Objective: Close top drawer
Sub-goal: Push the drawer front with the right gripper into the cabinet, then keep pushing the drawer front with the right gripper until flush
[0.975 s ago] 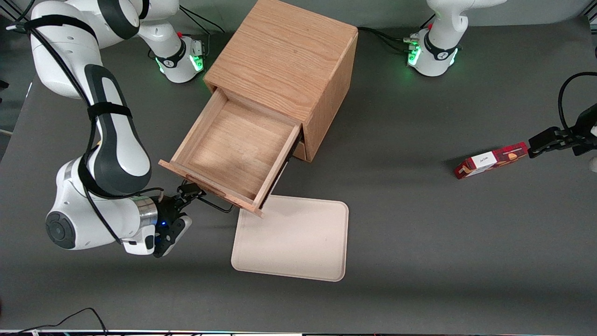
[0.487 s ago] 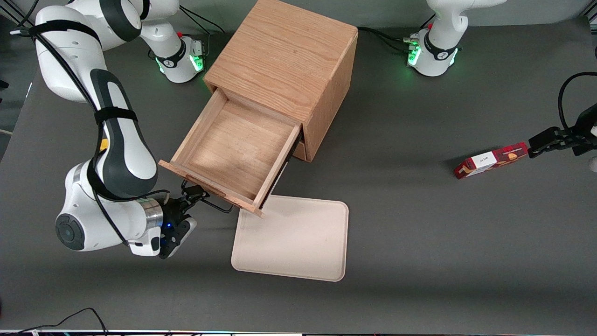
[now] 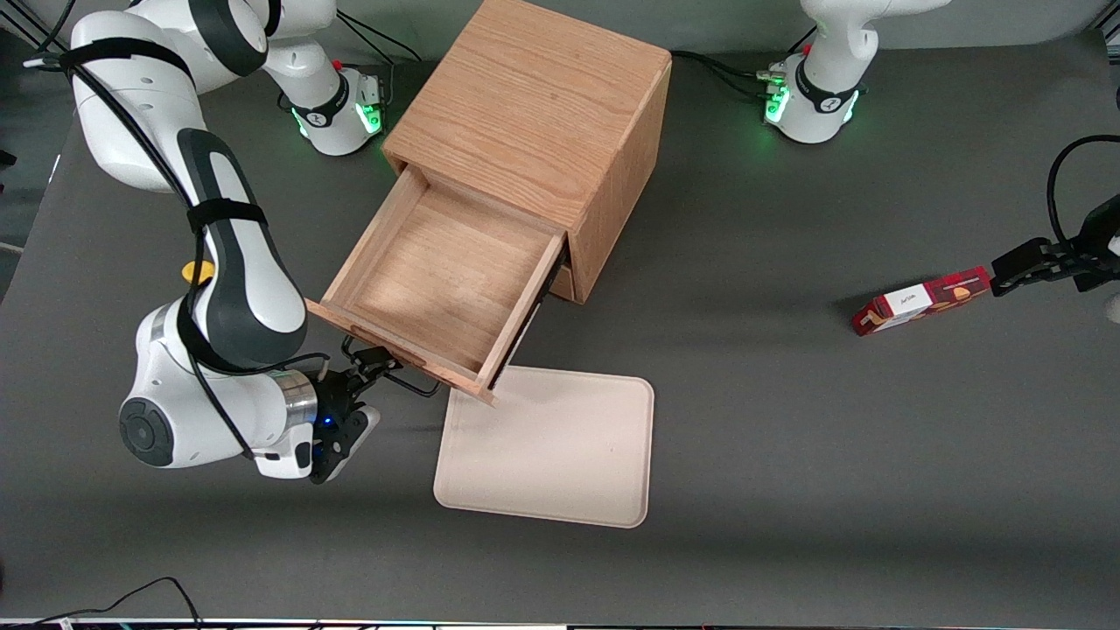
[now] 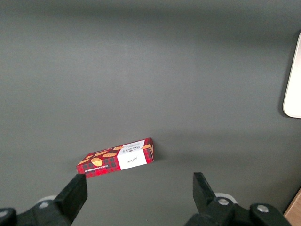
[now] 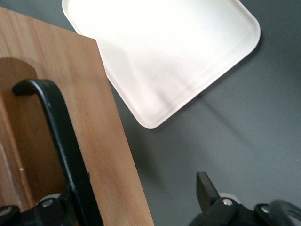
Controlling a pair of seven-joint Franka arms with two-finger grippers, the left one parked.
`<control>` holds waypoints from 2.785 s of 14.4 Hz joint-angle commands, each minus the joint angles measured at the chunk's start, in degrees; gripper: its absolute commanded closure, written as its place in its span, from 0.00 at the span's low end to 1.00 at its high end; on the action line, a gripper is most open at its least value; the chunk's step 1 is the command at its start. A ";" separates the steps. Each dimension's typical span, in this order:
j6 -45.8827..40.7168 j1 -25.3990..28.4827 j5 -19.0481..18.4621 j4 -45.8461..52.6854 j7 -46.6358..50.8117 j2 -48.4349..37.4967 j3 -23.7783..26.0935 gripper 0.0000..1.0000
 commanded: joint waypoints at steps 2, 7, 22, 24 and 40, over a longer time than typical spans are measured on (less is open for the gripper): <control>0.60 0.18 -0.72 -2.09 -0.41 -1.35 0.78 0.00; 0.95 0.09 -2.21 -6.74 0.12 -3.98 2.54 0.00; 4.73 0.27 -2.21 -23.62 4.51 -14.88 7.11 0.00; 5.43 0.27 -2.21 -25.29 6.79 -15.76 8.68 0.00; 11.50 0.18 -1.33 -39.62 14.27 -24.73 15.11 0.00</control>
